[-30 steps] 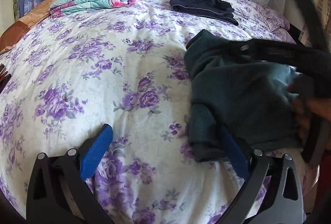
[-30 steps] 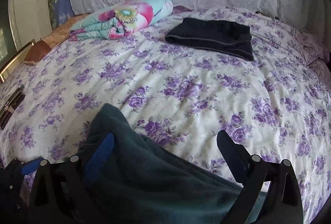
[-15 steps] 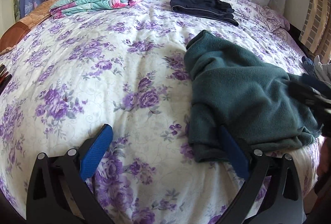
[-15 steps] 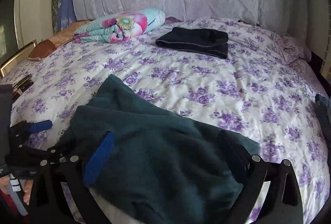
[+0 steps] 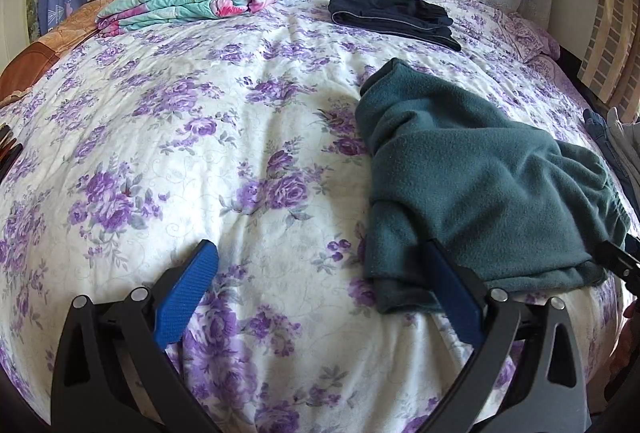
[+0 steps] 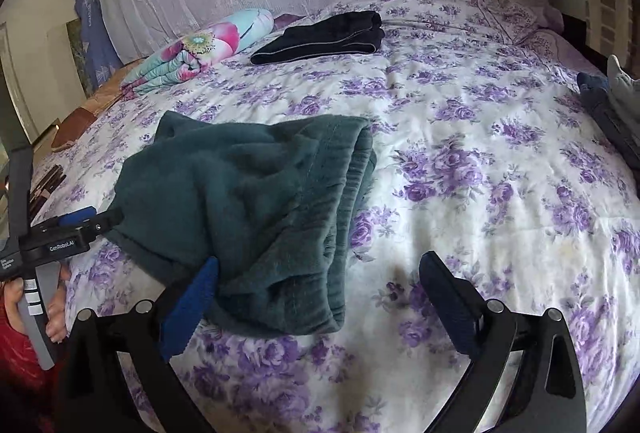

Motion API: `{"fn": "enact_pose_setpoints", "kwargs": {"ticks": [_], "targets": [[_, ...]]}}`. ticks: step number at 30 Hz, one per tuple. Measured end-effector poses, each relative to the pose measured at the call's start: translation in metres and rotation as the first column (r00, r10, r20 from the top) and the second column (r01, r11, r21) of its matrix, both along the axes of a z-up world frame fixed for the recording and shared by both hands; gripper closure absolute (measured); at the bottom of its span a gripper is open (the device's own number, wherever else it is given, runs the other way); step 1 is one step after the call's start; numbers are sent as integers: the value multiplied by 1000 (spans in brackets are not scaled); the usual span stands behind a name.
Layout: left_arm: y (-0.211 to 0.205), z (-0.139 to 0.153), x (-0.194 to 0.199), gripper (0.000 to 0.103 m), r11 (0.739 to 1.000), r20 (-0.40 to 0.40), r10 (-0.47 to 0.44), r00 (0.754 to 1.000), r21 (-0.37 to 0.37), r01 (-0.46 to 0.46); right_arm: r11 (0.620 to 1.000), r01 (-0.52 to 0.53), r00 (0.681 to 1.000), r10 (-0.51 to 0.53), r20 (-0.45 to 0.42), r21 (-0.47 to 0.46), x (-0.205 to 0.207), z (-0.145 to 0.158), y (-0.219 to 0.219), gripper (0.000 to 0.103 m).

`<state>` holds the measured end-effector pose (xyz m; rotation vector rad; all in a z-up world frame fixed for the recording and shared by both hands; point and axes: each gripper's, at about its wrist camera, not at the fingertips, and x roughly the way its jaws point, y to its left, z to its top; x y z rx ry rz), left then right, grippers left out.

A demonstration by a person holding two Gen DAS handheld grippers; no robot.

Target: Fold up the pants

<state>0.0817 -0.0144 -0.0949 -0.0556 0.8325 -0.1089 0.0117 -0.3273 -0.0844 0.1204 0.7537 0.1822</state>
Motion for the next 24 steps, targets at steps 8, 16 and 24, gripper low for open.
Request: {"fn": "enact_pose_setpoints", "kwargs": {"ticks": [8,16,24], "targets": [[3,2,4,5,999,-22,-18,1000,-36,17,938,5,999,13,-49,346,2,-5,-50,3],[-2,6,21,5,990,-50,-94,994,-113,88,862,-3,993,62,-100,508,25,-7,-60,3],[-10,5,42,5,946,-75,-207,975,-269,180,827,-63,983,148,-108,559,48,-10,-36,3]]}}
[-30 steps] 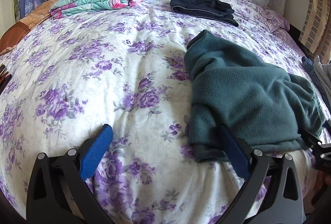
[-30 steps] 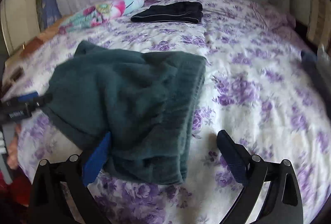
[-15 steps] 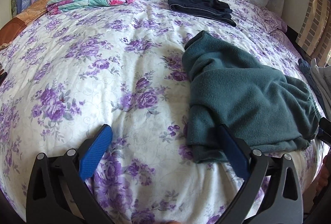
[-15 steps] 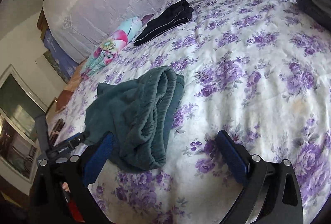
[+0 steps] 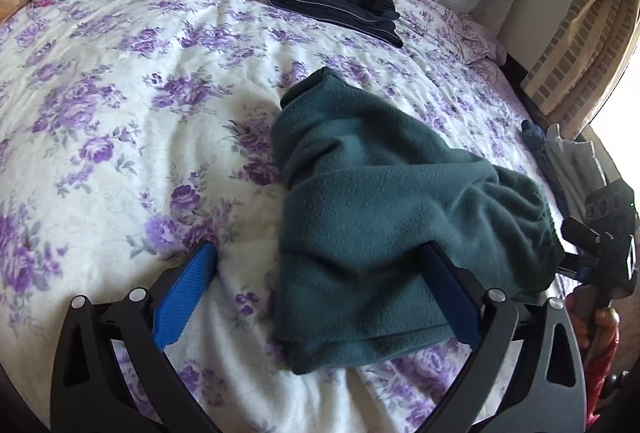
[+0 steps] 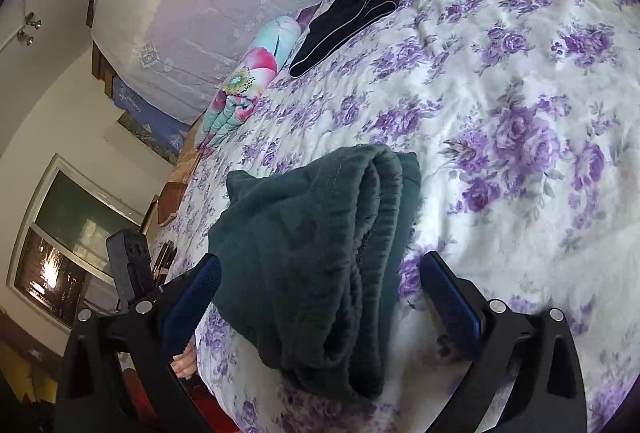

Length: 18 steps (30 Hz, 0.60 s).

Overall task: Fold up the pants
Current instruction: 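Grasp the folded teal pants with the right gripper and lift them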

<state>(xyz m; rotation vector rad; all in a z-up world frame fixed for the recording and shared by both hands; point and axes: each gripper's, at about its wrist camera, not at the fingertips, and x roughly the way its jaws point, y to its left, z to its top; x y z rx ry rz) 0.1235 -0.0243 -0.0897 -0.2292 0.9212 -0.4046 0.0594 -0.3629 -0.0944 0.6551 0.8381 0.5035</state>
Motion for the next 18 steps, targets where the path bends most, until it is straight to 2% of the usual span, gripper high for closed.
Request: {"fn": "enact_pose_setpoints", "kwargs": {"ticks": [3,5,7,9,10,12,15,17,18], "targets": [[1,0,10,5,998,-28,-19,999,-53,17,1000,-15,1000,15,0,3,8,1,4,4],[-5,1,18,5,997,-46,-40,998,-66,37,999,-36,999,36,-10,-11,15,-1,9,26],[-9,3,21,5,996,-52,-45,998,-84,40,999,-21,999,20,-36,-24,22,-7,9,56],[-11,4,19,16,994,-52,-52,997,-97,47,1000,-13,1000,12,-23,-26,19,-9,5,64],[-13,5,18,29,995,-48,-57,997,-89,53,1000,-9,1000,9,-13,-18,16,-9,3,68],[-13,7,17,36,995,-44,-59,997,-86,55,999,0,1000,1,18,-43,8,-7,4,71],[-11,12,19,54,996,-43,-54,998,-74,51,987,13,996,1,89,-160,0,8,16,73],[-6,21,19,79,995,-26,-49,998,-83,47,982,8,991,18,132,-189,-2,24,20,73],[-3,27,21,81,994,-15,-57,998,-96,55,982,-1,989,29,146,-191,1,32,20,73]]}}
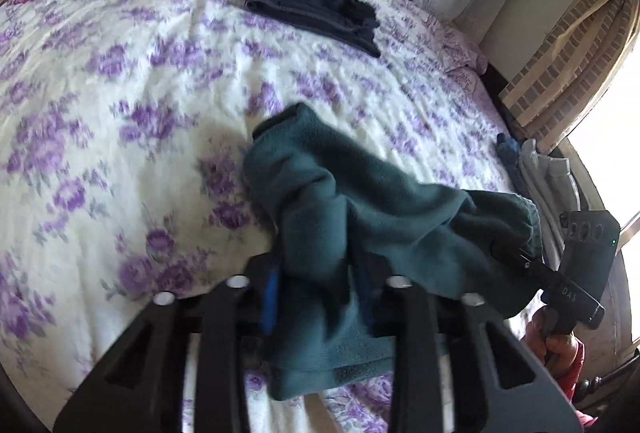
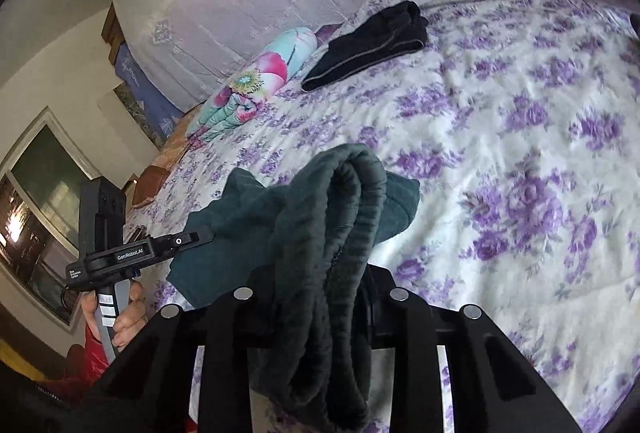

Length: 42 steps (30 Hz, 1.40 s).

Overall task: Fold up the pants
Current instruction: 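Grasp the folded teal pants with the right gripper and lift them, then carry the pants onto the folded navy garment and open the right gripper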

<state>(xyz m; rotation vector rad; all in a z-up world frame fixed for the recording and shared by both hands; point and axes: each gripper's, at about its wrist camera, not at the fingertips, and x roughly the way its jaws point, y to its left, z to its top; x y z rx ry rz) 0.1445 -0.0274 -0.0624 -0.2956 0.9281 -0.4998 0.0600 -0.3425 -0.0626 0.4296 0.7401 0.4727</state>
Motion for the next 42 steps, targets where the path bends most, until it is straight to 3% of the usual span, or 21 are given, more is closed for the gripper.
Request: {"fn": "enact_pose_setpoints", "kwargs": {"ticks": [4,7,14,18,19,20,21,22,23,24,25,27,28,30,32,34,35,36,38,40,42], "targets": [[2,22,19,84,999,16,-17,1000,-46,17,999,-35,999,35,22,-12,29,28,-3,74],[-5,44,49,85,1000,60,-17,998,0,17,999,-51,998,52,28,-13,76,52,-8,74],[-31,117,194,84,990,211,54,976,114,-79,1000,-2,996,4,90,-24,238,103,-14,74],[-43,148,292,84,977,268,135,954,124,-173,999,47,991,-47,129,8,348,126,-19,74],[-45,148,314,81,975,261,153,953,119,-189,998,53,992,-56,116,23,369,124,-21,73],[-49,140,344,69,968,241,171,955,139,-208,997,68,993,-70,90,33,398,115,-25,67],[-52,131,364,60,961,228,189,955,156,-228,996,89,995,-90,46,21,425,98,-28,49],[-53,117,382,38,950,214,221,951,175,-260,994,109,994,-109,-1,0,445,81,-31,29],[-52,92,402,32,927,187,273,944,212,-310,983,176,982,-179,-53,-55,463,56,-38,29],[-51,73,411,32,912,161,306,938,234,-337,960,258,961,-267,-72,-109,470,37,-46,28],[-48,51,419,33,903,120,331,936,246,-352,950,303,951,-306,-38,-68,464,19,-57,27],[-40,3,420,32,920,30,338,941,202,-337,940,329,942,-334,42,90,438,2,-72,27],[-38,-5,418,29,923,30,338,941,182,-338,931,354,932,-360,53,87,431,1,-73,24],[-36,-9,411,27,913,73,366,928,162,-374,944,323,940,-312,140,-61,428,26,-56,24],[-44,13,407,31,915,134,345,929,173,-365,898,396,887,-320,332,-194,411,53,-33,24],[-52,37,389,24,890,278,361,890,182,-418,856,422,864,-280,418,-299,404,63,-9,13],[-60,46,385,11,867,341,358,869,225,-445,834,419,873,-261,411,-359,410,61,0,11],[-66,47,387,6,854,354,346,869,265,-448,815,407,890,-252,381,-413,420,54,5,11],[-80,30,403,5,839,307,276,911,385,-384,772,370,926,-263,270,-518,442,23,4,10],[-86,-2,416,4,813,251,263,932,463,-354,833,312,950,-262,172,-457,455,12,-12,6],[-78,-4,413,4,831,247,279,928,422,-362,863,319,946,-270,177,-391,453,17,-22,6]]}}
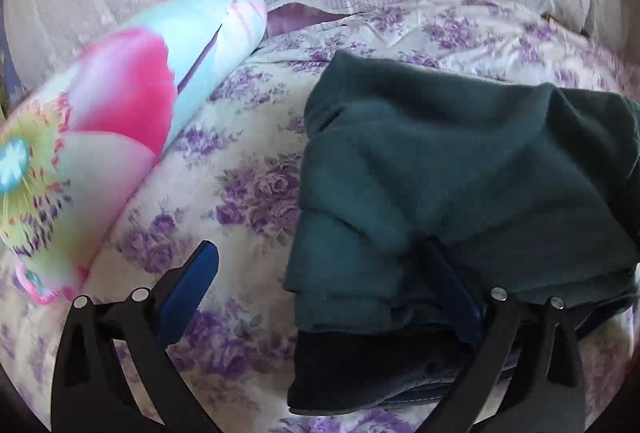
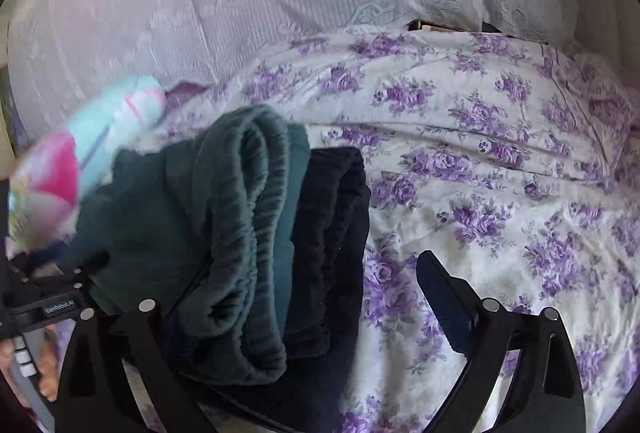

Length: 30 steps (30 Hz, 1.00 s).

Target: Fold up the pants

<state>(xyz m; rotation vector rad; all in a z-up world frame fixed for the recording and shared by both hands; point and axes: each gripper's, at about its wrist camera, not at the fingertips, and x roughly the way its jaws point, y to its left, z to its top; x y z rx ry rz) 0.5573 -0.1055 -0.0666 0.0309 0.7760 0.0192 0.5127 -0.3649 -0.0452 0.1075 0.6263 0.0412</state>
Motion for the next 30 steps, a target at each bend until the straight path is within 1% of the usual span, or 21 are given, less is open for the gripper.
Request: {"fn": "enact_pose_setpoints", "kwargs": {"ticks": [1,2,3,4,6,7,8,9,10,11,12,13,15,16,17,19,22,23,24,26,30], "targets": [[3,4,-1,4,1000,11,-5,1000,-20,5,1000,10,1000,-9,25,-20,-4,2,2,6],[5,7,-6,4,999,40,-5,999,-31,6,999,19,998,-16,55,-41,-10,6,5,6],[5,7,-10,4,1000,51,5,999,-26,-3,997,31,994,-24,106,-65,-19,11,10,6],[4,8,-14,5,1000,56,8,998,-20,-6,996,33,984,-17,177,-86,-32,20,16,5],[0,16,-31,5,1000,84,-10,996,-16,12,994,8,966,21,257,-113,-49,26,26,4],[-2,20,-39,5,1000,107,-16,994,-10,17,989,7,970,30,240,-151,-51,26,33,4],[-4,24,-52,5,1000,131,-18,991,2,18,980,22,985,13,175,-196,-45,20,37,4],[-8,27,-63,5,1000,143,-21,990,14,19,972,22,997,-5,74,-234,-36,8,39,4],[-10,28,-73,5,999,147,-28,989,25,24,972,1,999,-11,-42,-235,-26,-6,38,4],[-12,29,-85,5,999,146,-40,988,37,35,984,14,996,-29,-80,-180,-27,-10,30,4],[-14,30,-97,5,998,143,-46,989,50,39,988,56,997,-64,-52,-142,-38,-2,24,4],[-16,30,-107,5,997,143,-46,989,62,37,992,84,996,-83,22,-93,-57,14,19,4],[-16,32,-133,5,996,149,-52,988,83,40,998,55,987,-53,150,-8,-96,41,18,4],[-15,34,-145,5,996,158,-49,986,81,36,999,39,983,-40,182,13,-112,48,20,4],[-12,37,-160,5,997,171,-43,984,71,31,999,30,981,-33,194,22,-124,51,22,4],[-8,43,-180,5,999,184,-39,982,36,33,1000,17,982,-20,185,22,-144,51,29,4],[0,49,-207,5,998,176,-31,984,-40,39,1000,13,985,-15,173,12,-175,34,43,4],[5,50,-221,5,997,177,-21,984,-66,33,1000,15,985,-15,171,0,-187,30,50,4],[7,50,-232,5,997,180,-17,984,-69,30,1000,16,985,-13,174,-13,-196,25,52,4],[11,52,-252,5,998,197,-29,980,-54,41,998,24,979,-12,204,-59,-214,24,60,4],[13,51,-279,5,1000,221,-25,975,-5,26,994,50,940,-15,340,-95,-263,33,75,4]]}}
